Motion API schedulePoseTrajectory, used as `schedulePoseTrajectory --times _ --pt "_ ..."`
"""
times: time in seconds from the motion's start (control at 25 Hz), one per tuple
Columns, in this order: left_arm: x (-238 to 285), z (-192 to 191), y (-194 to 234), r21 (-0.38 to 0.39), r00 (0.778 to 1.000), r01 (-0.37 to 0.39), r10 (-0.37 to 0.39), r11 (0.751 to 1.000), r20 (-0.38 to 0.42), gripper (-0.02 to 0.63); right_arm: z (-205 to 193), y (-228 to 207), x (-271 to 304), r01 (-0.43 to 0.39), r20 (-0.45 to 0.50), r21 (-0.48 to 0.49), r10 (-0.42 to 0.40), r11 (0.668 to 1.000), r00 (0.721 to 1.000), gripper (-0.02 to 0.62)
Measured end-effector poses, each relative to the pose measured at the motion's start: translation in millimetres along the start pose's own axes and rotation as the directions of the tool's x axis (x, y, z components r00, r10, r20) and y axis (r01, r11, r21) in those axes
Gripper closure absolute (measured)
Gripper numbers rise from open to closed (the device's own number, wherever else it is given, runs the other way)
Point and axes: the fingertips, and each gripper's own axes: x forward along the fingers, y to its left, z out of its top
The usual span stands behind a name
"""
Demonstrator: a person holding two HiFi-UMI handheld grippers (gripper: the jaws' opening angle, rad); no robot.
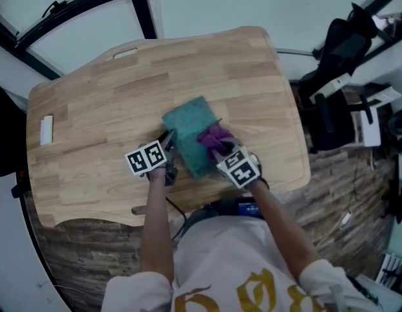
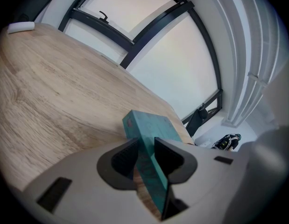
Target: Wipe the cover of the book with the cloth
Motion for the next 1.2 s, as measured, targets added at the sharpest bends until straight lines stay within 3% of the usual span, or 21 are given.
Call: schedulePoseTrajectory --times 1.2 --pt "-2.5 -4.1 -2.2 -0.018 1.0 0.008 -0.008 1.0 -0.014 0.497 75.3 -31.1 58.4 -0.046 0.065 -0.034 0.048 0.998 0.997 0.535"
